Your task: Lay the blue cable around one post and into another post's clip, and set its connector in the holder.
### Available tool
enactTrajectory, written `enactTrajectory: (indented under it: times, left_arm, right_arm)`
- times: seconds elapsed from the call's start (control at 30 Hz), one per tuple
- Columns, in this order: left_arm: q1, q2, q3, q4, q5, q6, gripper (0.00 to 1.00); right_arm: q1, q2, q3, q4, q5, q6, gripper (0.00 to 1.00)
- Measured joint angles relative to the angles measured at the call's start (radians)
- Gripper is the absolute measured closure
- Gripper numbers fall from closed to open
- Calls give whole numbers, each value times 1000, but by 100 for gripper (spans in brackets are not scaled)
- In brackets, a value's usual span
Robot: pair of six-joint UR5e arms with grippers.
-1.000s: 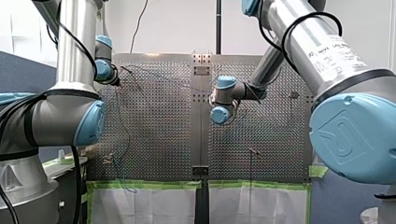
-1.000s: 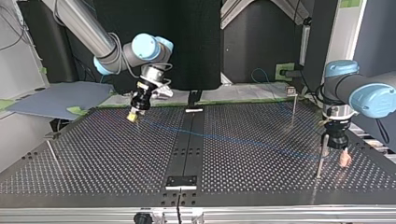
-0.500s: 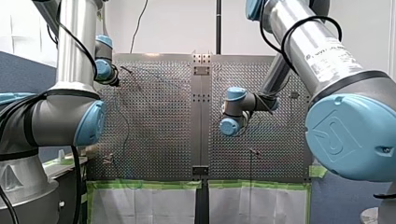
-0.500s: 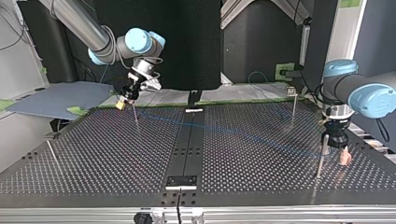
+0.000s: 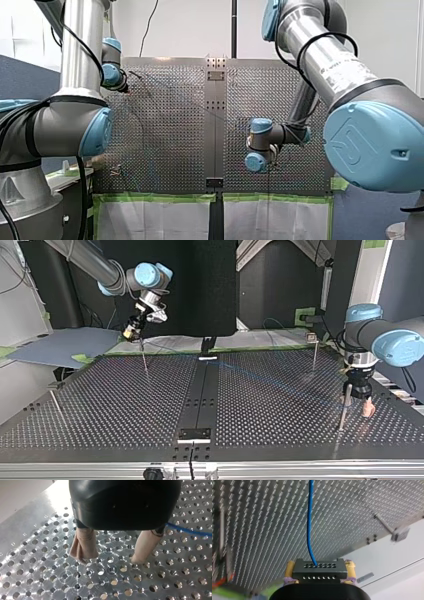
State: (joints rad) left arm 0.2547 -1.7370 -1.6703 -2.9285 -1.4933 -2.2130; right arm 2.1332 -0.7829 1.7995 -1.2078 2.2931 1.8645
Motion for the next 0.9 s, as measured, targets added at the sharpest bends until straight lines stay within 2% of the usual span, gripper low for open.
enactTrajectory:
  times: [0.17, 0.27, 0.47, 0.63, 0.77, 0.9]
  left_arm:
    - [0, 0, 0, 0, 0, 1, 0]
    - [0, 0, 0, 0, 0, 3, 0]
    - [0, 0, 0, 0, 0, 5, 0]
    - [0, 0, 0, 0, 0, 6, 0]
    - [0, 0, 0, 0, 0, 7, 0]
    - [1, 0, 0, 0, 0, 10, 0]
  right_arm:
    - [-41, 49, 49, -47, -25, 0, 100]
    - [-73, 74, 81, -58, -54, -13, 100]
    - [-133, 86, 141, -41, -113, -65, 100]
    - [-179, 87, 182, -7, -160, -111, 100]
    - [-215, 87, 169, 16, -195, -147, 100]
    - [-255, 87, 133, 35, -235, -187, 100]
